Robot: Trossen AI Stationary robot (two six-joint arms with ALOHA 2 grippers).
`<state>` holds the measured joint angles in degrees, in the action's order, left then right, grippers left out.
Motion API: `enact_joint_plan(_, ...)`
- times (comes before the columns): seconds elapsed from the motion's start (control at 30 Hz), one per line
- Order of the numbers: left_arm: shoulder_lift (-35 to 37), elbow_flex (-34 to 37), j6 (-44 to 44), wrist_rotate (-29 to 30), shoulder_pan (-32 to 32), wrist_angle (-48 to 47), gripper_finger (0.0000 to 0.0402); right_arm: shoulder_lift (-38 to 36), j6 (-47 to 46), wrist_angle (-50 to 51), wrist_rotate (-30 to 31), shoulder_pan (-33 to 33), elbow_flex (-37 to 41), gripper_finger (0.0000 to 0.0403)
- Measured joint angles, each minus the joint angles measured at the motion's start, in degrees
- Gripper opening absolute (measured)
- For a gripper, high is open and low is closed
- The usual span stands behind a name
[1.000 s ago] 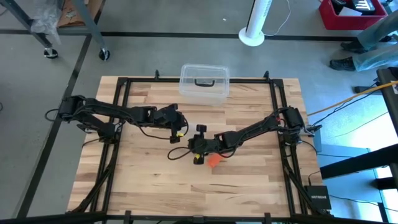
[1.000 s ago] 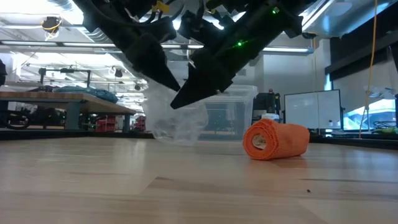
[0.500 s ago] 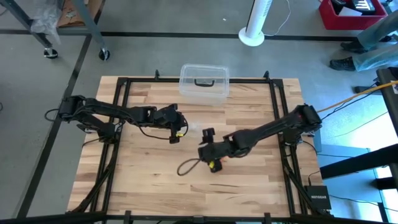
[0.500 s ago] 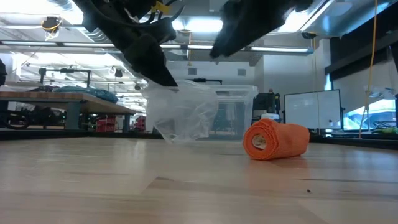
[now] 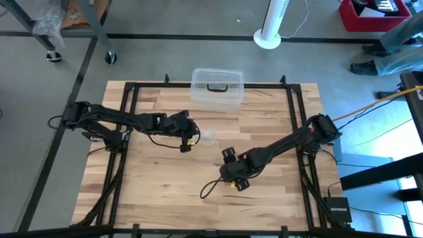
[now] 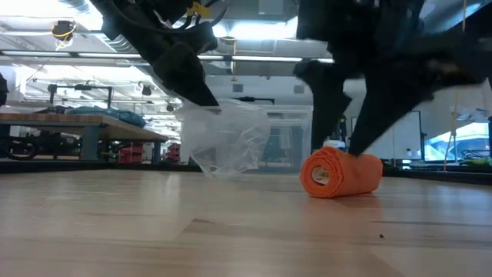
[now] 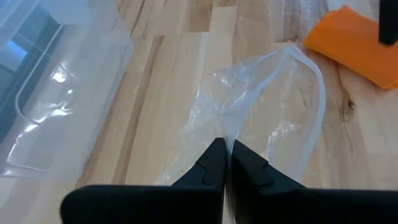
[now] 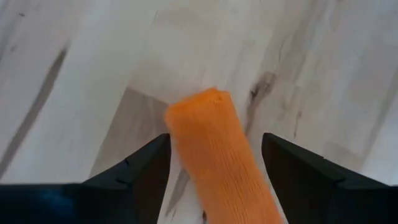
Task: Roll bandage
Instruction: Put the orange bandage into the zip bag
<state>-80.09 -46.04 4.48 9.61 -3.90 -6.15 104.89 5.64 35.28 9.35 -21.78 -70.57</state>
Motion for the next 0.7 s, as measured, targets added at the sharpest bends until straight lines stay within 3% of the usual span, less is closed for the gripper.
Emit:
enact_joint_plan(0.2,0.0,0.0,0.0,0.0,0.0,-0.2,0.0001,3.6,0.9,-5.0,-3.6,0.0,1.4,0.0253)
enact_joint_plan(0.37,0.0,0.0,0.0,0.0,0.0,-0.2,0.0001,5.3,0.9,-6.2,-2.3,0.1,1.3,0.0240)
enact_joint_plan(0.47,0.0,0.0,0.0,0.0,0.0,-0.2,0.0001,5.2,-0.6,-5.9,-1.8,0.0,1.3,0.0194)
enact_joint_plan(0.67,0.0,0.0,0.0,0.0,0.0,-0.2,0.0001,1.5,-0.6,-3.5,0.8,-0.4,1.1,0.0049)
enact_joint_plan(0.7,0.0,0.0,0.0,0.0,0.0,-0.2,0.0001,-0.1,0.0,-4.1,1.8,-0.4,0.7,0.0044)
